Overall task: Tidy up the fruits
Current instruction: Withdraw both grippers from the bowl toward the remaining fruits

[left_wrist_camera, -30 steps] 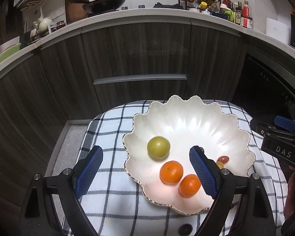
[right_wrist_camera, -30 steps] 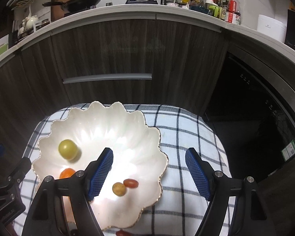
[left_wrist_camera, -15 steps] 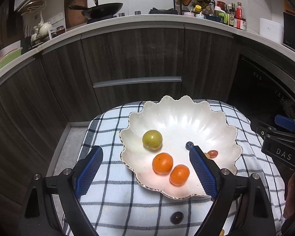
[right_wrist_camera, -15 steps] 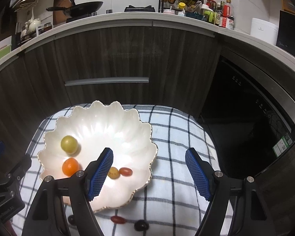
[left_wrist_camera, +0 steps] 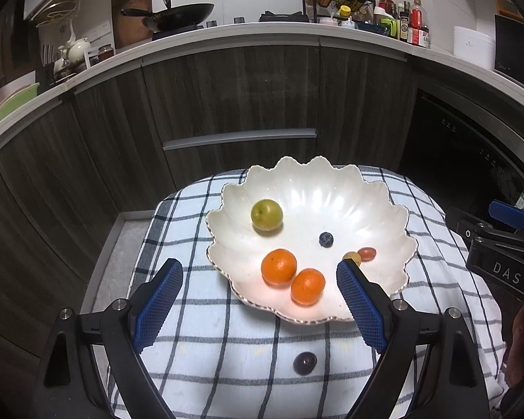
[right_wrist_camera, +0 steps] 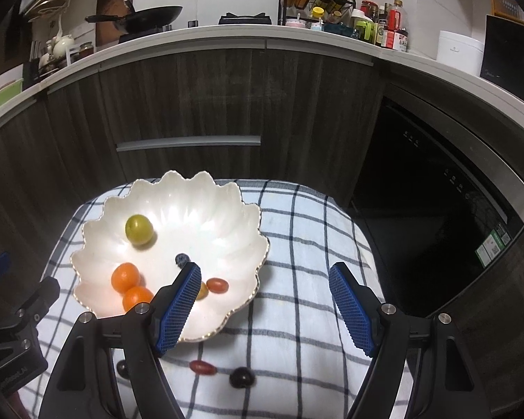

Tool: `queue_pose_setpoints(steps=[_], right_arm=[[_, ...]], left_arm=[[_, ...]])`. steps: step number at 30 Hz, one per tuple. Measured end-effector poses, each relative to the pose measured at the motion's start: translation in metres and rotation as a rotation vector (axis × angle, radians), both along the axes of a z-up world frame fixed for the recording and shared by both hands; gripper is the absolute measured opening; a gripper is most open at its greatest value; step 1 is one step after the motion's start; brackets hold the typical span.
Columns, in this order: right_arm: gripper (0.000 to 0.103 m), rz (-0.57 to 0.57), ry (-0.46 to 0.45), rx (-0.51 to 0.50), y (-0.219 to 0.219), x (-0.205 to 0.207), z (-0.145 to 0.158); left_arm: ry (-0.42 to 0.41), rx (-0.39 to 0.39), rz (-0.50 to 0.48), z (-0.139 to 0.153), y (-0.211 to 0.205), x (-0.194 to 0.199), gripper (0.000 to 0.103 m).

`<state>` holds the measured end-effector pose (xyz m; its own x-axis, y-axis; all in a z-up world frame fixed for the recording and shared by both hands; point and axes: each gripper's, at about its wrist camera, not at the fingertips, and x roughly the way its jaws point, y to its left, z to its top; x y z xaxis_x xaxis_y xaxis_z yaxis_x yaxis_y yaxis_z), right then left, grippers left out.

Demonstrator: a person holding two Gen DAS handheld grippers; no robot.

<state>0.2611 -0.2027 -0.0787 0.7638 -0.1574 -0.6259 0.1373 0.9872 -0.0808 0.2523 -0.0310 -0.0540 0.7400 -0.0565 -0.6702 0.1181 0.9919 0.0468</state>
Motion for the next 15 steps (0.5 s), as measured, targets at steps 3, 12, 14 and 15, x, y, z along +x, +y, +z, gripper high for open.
queue_pose_setpoints(steps=[3,12,14,15], right_arm=[[0.077,0.003,0.003,0.000,0.000,-0.006,-0.003],[0.077,0.006,0.015,0.009,0.003,-0.026,-0.013],[0.077,0.006,0.015,0.004,0.005,-0.029,-0.015],[0.077,0.007,0.017,0.005,0.006,-0.031,-0.016]], left_arm=[[0.002,-0.002,-0.007,-0.002,-0.001,-0.006,0.090],[0.010,0.007,-0.038,-0.013,0.000,-0.023,0.090],[0.012,0.003,-0.040,-0.015,0.001,-0.026,0.090],[0.011,0.002,-0.040,-0.016,0.001,-0.027,0.090]])
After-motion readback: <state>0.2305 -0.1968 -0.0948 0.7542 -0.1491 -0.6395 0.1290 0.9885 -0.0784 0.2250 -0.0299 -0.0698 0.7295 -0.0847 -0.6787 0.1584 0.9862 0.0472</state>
